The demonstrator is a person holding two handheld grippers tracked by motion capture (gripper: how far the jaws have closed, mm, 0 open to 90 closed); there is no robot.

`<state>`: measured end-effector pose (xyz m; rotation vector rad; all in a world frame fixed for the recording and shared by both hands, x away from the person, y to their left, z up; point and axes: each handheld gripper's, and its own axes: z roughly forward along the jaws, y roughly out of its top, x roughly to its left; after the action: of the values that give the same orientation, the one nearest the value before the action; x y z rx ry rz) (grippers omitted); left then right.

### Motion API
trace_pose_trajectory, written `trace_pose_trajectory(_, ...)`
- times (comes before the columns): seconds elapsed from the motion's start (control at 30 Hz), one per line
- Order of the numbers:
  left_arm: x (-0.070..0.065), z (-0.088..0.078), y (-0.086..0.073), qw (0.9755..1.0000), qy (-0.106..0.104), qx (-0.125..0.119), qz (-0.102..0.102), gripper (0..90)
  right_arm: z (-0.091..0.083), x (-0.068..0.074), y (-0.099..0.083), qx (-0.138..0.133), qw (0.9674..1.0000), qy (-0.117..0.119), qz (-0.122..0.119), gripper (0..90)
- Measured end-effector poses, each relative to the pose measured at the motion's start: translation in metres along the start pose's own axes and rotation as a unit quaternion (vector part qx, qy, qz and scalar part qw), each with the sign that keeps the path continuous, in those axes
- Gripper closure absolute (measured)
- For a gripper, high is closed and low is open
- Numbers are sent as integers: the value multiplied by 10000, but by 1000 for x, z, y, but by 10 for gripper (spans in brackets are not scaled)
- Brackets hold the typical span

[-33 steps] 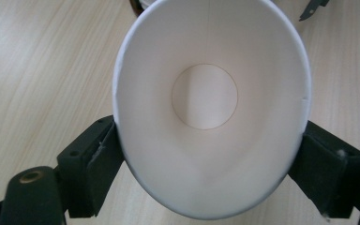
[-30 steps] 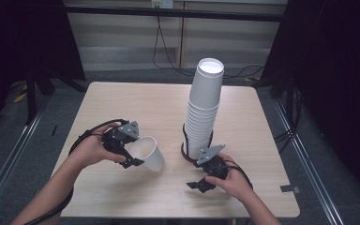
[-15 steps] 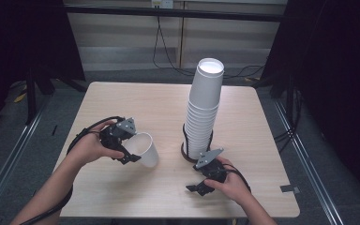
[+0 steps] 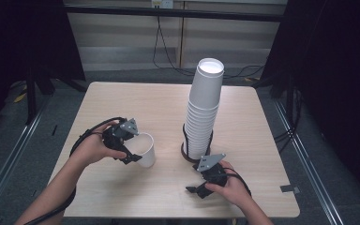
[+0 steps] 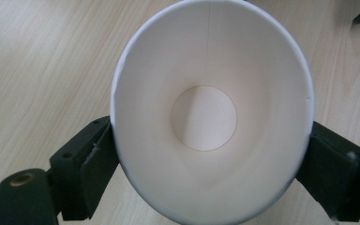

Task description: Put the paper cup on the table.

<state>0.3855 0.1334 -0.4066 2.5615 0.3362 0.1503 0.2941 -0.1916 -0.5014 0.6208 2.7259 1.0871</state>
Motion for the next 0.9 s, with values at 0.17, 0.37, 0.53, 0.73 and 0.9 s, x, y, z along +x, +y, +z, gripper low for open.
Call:
trace_pose_trajectory(0.17, 0, 3, 0, 9999, 23, -120, -65, 116, 0, 1, -4, -177, 9998, -35, 38, 156)
trace_pose_trajectory(0.37, -1, 6, 1, 9998, 24, -201, -45, 105, 0, 1, -4, -180, 9998, -53, 49, 156)
trace_pose_trajectory(0.53, -1, 7, 2, 9997, 15, -223, -49, 102, 0, 1, -4, -184, 9998, -54, 49, 155)
trace_pose_trajectory(0.73, -1, 9, 3, 9996, 31, -265, -77, 97, 0, 1, -4, -189, 9998, -51, 47, 155)
trace_pose_trajectory(0.9, -1, 10, 2, 9995, -17, -295, -77, 93, 0, 1, -4, -194, 9998, -54, 45, 156)
